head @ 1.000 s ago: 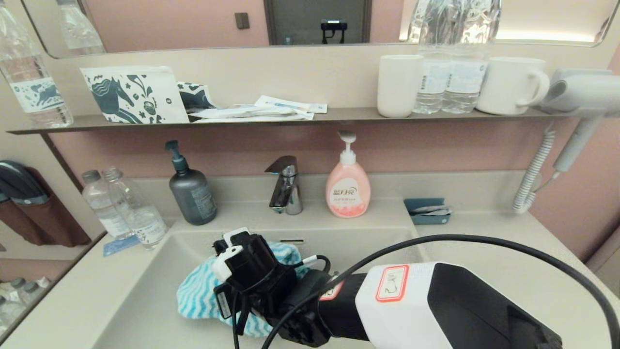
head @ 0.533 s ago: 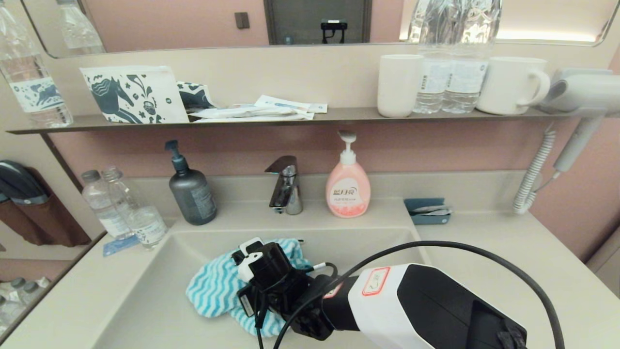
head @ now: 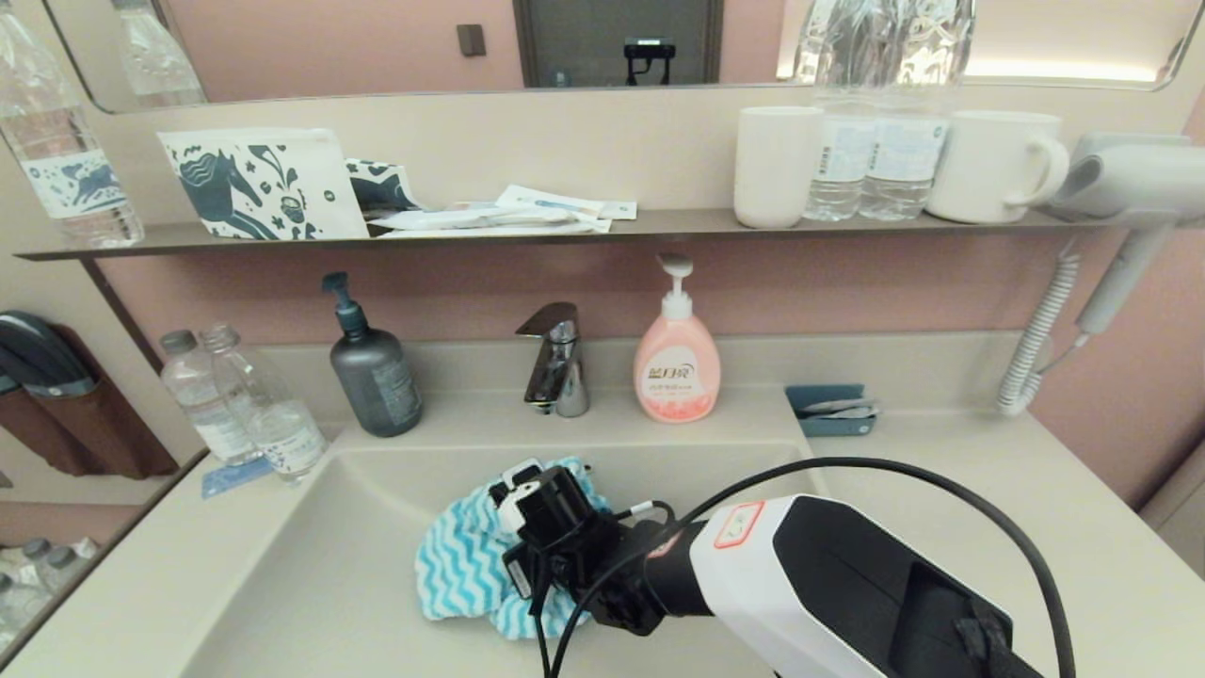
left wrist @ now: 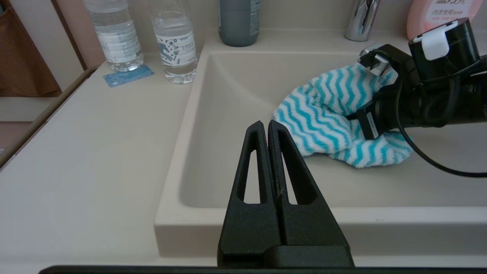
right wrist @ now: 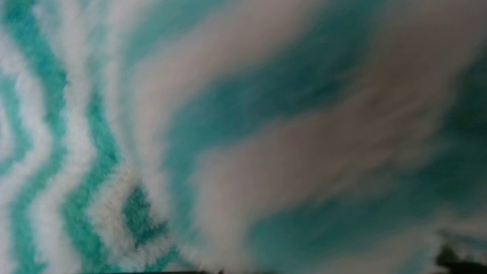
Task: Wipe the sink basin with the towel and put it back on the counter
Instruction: Wipe the sink
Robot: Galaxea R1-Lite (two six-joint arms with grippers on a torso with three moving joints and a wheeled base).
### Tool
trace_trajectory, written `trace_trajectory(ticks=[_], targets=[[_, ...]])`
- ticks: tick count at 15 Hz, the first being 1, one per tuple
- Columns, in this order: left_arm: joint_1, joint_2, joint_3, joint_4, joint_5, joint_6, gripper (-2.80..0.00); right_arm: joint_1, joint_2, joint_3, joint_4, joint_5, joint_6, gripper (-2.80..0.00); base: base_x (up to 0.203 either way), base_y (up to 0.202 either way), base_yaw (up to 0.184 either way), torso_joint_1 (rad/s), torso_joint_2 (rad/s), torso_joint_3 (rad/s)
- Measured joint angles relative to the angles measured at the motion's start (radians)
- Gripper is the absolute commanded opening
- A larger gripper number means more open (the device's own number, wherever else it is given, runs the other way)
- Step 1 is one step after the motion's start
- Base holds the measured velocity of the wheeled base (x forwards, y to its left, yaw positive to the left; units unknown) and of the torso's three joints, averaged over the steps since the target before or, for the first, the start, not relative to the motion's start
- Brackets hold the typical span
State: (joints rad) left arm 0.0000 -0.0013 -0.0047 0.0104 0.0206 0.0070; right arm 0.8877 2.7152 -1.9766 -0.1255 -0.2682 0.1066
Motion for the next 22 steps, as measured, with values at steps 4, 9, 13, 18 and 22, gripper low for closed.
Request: trace_trajectory(ticks=[4,9,13,18,22], targets=[[0.000,0.000,0.000,0.000,0.000,0.001,-2.80,-0.029,-0.051,0.018,0.153,-0.039,0.004,-2.80,0.000,0.000,0.000,0.000,0.00,0.000],[0.000,0.000,0.000,0.000,0.000,0.001,-2.80,-0.056,-0.155,0.126,0.331,-0.087,0.004,-2.80,0.000,0.000,0.000,0.000,0.00,0.000],[0.000,0.000,0.000,0.000,0.000,0.001,-2.80,-0.098,-0.249,0.201,0.403,-0.105,0.002,-2.80,0.000,0.000,0.000,0.000,0.00,0.000],[0.000,0.000,0.000,0.000,0.000,0.001,-2.80,-0.143,-0.340,0.303,0.402,-0.121,-0.006,-2.80,0.000,0.000,0.000,0.000,0.00,0.000],[0.000,0.000,0.000,0.000,0.000,0.001,-2.80,-0.191,-0.382,0.351,0.403,-0.166,-0.050,-2.80,0.000,0.000,0.000,0.000,0.00,0.000]])
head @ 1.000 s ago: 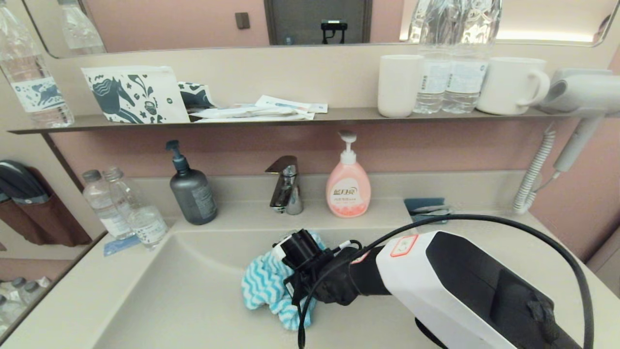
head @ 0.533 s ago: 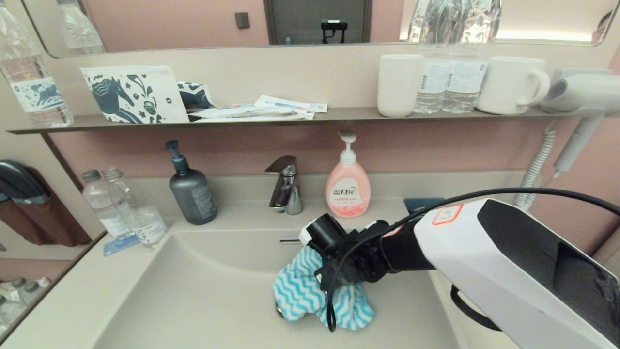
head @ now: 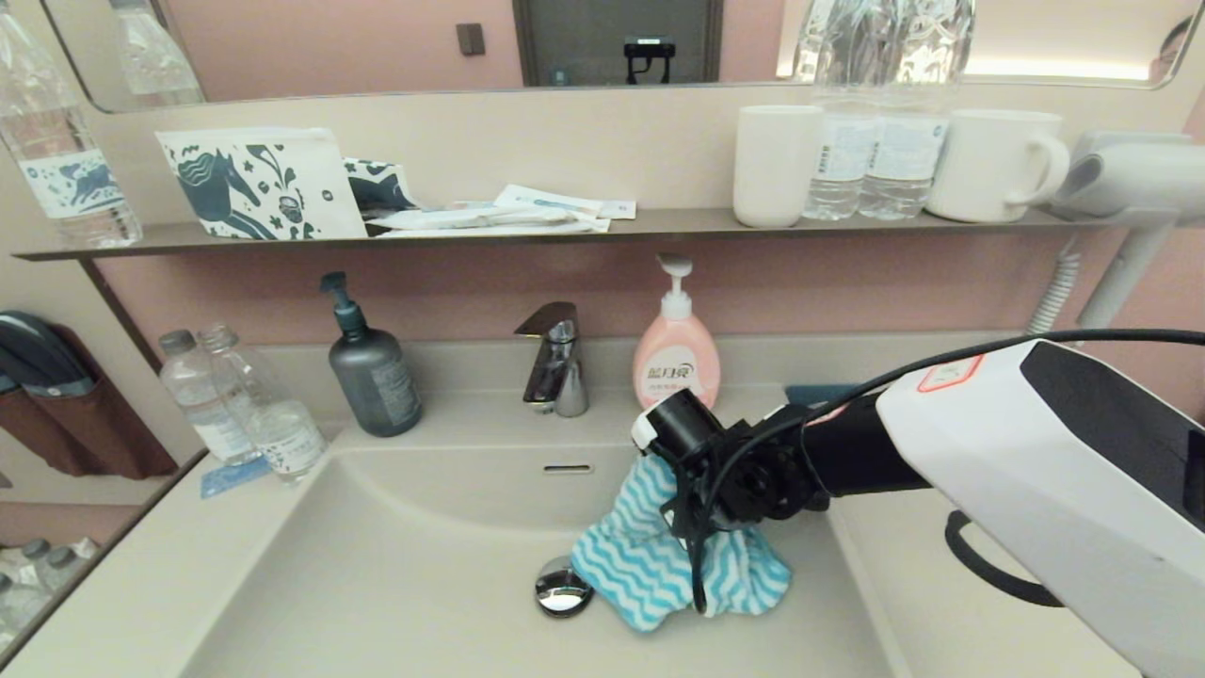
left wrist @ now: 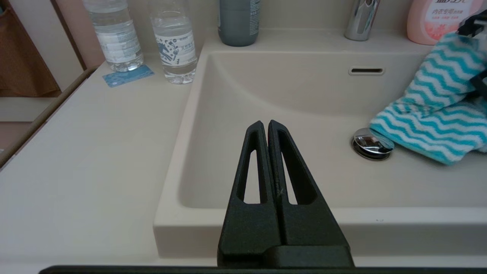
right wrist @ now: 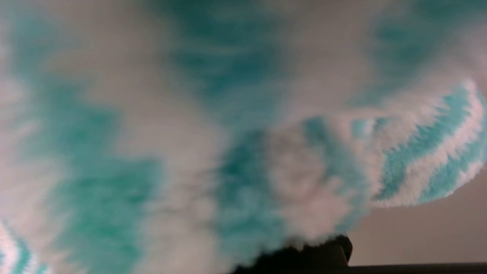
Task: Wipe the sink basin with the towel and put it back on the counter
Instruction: Wipe the sink
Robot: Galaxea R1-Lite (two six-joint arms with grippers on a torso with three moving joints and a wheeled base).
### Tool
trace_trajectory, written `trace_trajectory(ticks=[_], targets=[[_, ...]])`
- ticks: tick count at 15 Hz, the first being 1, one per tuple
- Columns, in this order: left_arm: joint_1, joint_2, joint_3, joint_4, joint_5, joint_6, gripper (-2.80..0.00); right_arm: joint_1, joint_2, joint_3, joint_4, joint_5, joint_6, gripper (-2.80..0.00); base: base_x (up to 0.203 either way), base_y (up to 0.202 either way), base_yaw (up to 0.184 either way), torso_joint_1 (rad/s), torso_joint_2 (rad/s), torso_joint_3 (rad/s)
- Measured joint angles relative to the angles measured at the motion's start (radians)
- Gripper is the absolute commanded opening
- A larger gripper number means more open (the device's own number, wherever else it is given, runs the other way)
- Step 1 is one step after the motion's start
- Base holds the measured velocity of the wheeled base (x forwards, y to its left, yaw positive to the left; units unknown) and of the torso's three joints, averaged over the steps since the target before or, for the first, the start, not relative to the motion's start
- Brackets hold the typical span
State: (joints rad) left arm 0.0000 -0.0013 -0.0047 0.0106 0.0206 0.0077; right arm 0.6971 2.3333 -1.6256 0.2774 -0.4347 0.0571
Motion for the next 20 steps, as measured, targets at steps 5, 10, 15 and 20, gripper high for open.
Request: trace_trajectory(ticks=[5,10,15,20], targets=[[0.000,0.000,0.000,0.000,0.000,0.000,-2.80,-0.049,-0.080,0.100,0.097,-0.016,-0.065,-2.80,0.000,0.000,0.000,0.000,0.00,0.000],[0.000,0.000,0.000,0.000,0.000,0.000,-2.80,-0.042,-0.159,0.117,0.313,-0.015,-0.091,-2.80,0.000,0.000,0.000,0.000,0.00,0.000],[0.000,0.000,0.000,0.000,0.000,0.000,-2.80,0.033,-0.210,0.167,0.448,-0.014,-0.087,-2.80,0.000,0.000,0.000,0.000,0.00,0.000],[0.000,0.000,0.000,0.000,0.000,0.000,-2.80,0.176,-0.247,0.290,0.480,-0.004,-0.036,-2.80,0.000,0.000,0.000,0.000,0.00,0.000]])
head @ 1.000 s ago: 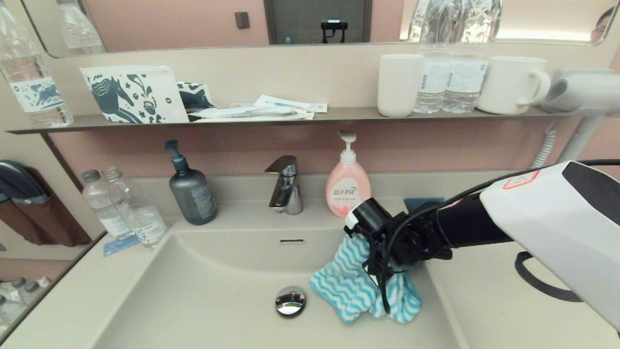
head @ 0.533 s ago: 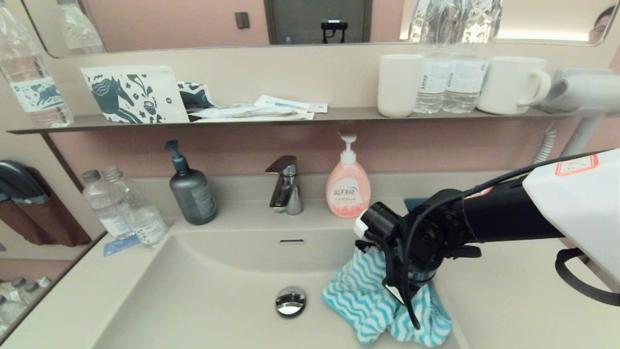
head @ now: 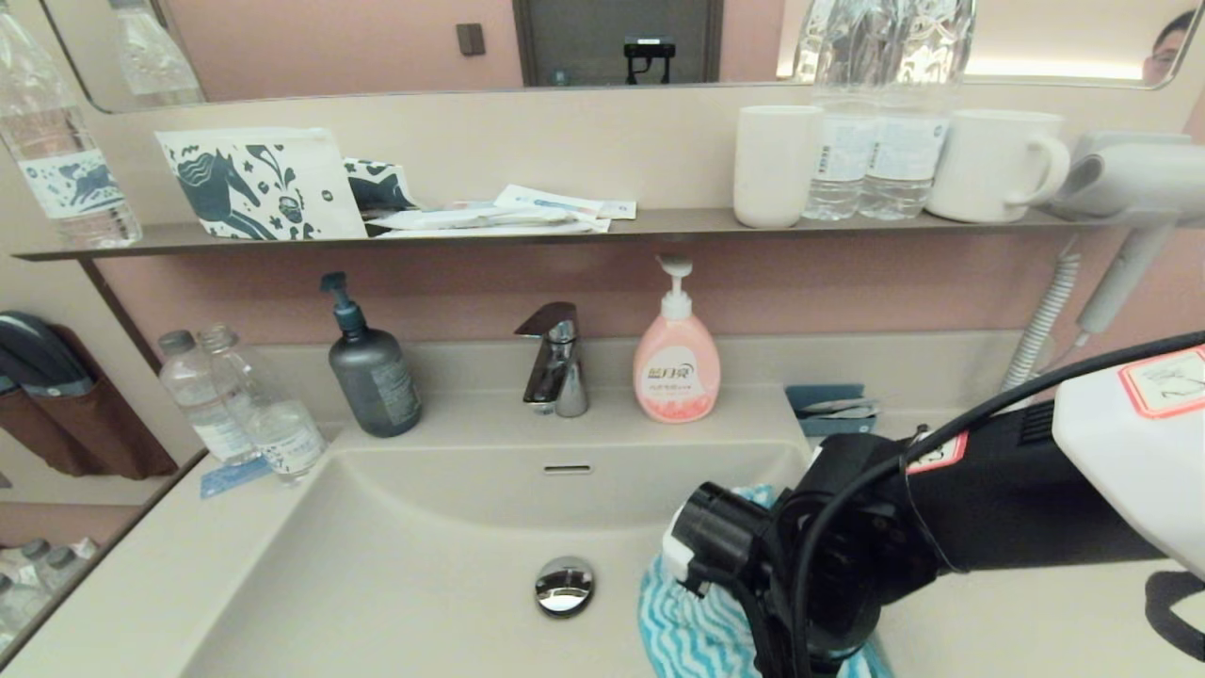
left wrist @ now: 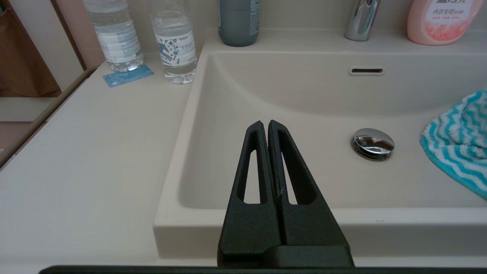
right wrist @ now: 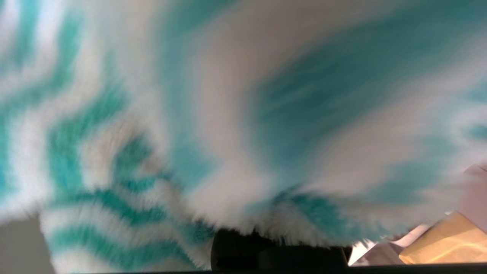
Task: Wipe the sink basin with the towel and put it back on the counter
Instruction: Wipe the sink
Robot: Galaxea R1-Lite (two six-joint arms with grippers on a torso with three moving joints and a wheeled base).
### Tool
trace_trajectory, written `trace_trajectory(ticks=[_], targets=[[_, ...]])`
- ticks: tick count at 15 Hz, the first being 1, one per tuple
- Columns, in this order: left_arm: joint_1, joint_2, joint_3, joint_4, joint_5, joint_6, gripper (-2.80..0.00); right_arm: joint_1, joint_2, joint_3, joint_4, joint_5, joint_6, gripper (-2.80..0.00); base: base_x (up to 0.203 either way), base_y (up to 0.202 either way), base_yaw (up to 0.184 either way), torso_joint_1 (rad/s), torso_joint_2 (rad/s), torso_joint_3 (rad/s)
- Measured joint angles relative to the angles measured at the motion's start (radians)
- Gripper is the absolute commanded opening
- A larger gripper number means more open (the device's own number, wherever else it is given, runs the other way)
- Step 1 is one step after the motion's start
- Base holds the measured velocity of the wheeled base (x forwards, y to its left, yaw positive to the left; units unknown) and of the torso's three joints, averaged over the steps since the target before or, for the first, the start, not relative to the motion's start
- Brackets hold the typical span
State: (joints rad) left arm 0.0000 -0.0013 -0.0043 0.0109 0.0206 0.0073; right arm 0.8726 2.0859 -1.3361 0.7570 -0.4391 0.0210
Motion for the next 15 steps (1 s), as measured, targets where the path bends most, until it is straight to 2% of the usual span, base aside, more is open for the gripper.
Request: trace_trajectory(ticks=[4,6,12,15], targets=[[0.000,0.000,0.000,0.000,0.000,0.001,-2.80,0.134,0.004,0.023,-0.011,0.040,0.097,-2.80,0.000,0.000,0.000,0.000,0.00,0.000],[0.000,0.000,0.000,0.000,0.000,0.000,-2.80,0.172,0.029,0.018,-0.056,0.062,0.150,-2.80,0.000,0.000,0.000,0.000,0.00,0.000],[0.000,0.000,0.000,0.000,0.000,0.000,-2.80,0.193,0.126,0.015,-0.281,0.105,0.288,-2.80,0.000,0.000,0.000,0.000,0.00,0.000],[0.000,0.000,0.000,0.000,0.001,0.000,-2.80,0.181,0.125,0.014,-0.326,0.247,0.365,-2.80,0.000,0.000,0.000,0.000,0.00,0.000]])
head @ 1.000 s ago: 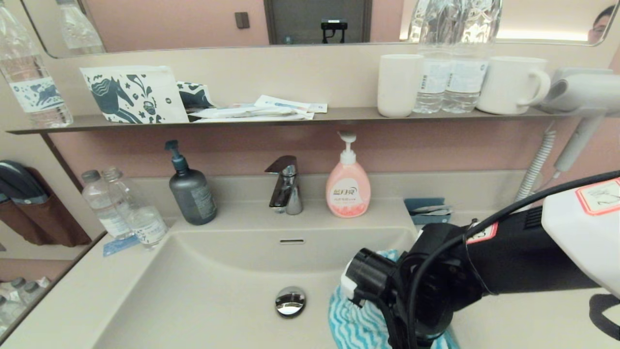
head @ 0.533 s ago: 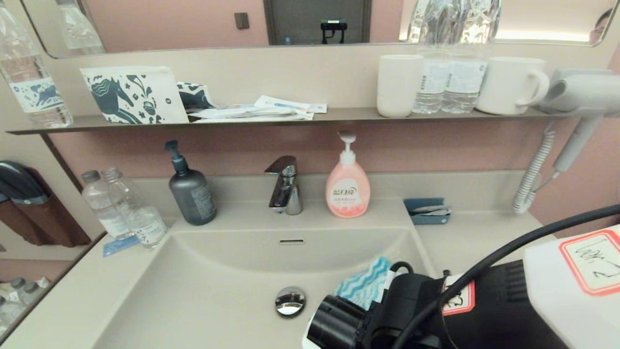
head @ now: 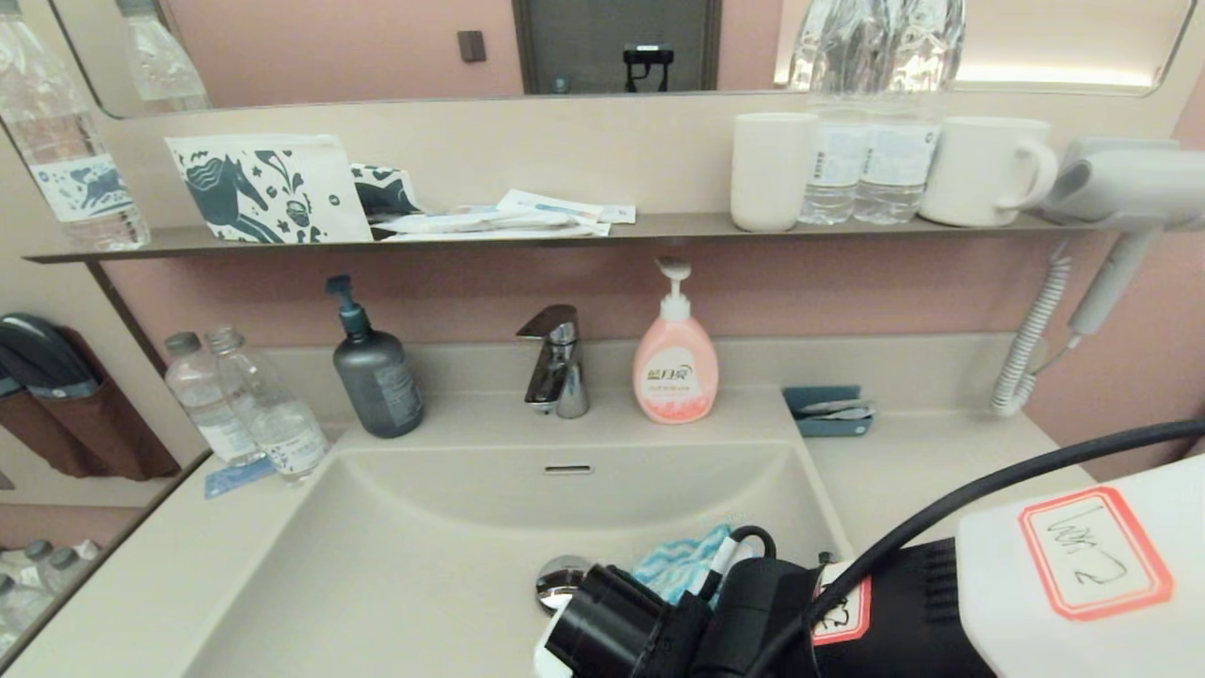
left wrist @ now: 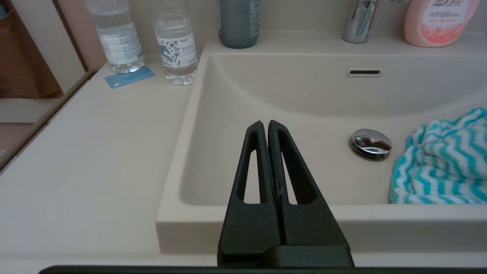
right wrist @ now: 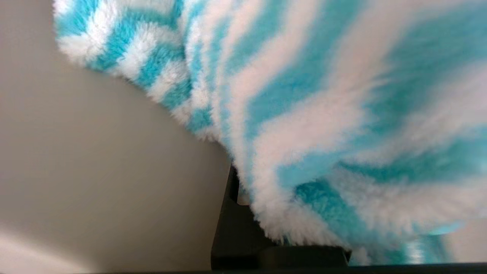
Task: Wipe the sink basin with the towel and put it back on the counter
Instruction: Wipe the sink
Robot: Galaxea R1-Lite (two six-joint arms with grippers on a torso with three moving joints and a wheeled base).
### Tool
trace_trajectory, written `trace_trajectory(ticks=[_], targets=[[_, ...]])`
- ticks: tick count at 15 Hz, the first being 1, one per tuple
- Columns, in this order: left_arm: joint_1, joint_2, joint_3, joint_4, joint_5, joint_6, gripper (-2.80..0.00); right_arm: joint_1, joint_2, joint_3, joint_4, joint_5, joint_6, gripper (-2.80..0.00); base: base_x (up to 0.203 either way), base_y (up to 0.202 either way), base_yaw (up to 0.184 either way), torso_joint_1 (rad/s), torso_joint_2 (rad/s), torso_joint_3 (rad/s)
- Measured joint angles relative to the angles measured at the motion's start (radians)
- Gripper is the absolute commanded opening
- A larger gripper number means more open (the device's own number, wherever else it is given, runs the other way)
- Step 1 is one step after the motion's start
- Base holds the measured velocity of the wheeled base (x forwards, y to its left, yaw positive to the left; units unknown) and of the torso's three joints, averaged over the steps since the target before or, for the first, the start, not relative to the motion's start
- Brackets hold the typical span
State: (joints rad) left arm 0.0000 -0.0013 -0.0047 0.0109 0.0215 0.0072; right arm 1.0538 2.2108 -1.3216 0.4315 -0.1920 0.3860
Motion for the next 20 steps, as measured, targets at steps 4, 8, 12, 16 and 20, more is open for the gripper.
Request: trace_trajectory(ticks=[4,8,12,16,20], targets=[[0.000,0.000,0.000,0.000,-0.001,0.000,-2.80,-0.067,-0.043,0.004,0.042,0.063,-0.032,-2.80,0.000,0.000,0.000,0.000,0.00,0.000],[0.000,0.000,0.000,0.000,0.000,0.000,-2.80,-0.136,-0.092,0.003,0.094,0.060,-0.066,-2.80,0.000,0.000,0.000,0.000,0.00,0.000],[0.000,0.000,0.000,0.000,-0.001,0.000,-2.80,-0.162,-0.105,0.002,0.160,-0.012,-0.075,-2.80,0.000,0.000,0.000,0.000,0.00,0.000],[0.000,0.000,0.000,0.000,0.000,0.000,-2.80,-0.145,-0.047,0.001,0.155,-0.075,-0.055,-2.80,0.000,0.000,0.000,0.000,0.00,0.000],[0.000,0.000,0.000,0.000,0.000,0.000,-2.80,-0.120,0.056,-0.060,0.153,-0.145,0.008,-2.80,0.000,0.000,0.000,0.000,0.00,0.000]])
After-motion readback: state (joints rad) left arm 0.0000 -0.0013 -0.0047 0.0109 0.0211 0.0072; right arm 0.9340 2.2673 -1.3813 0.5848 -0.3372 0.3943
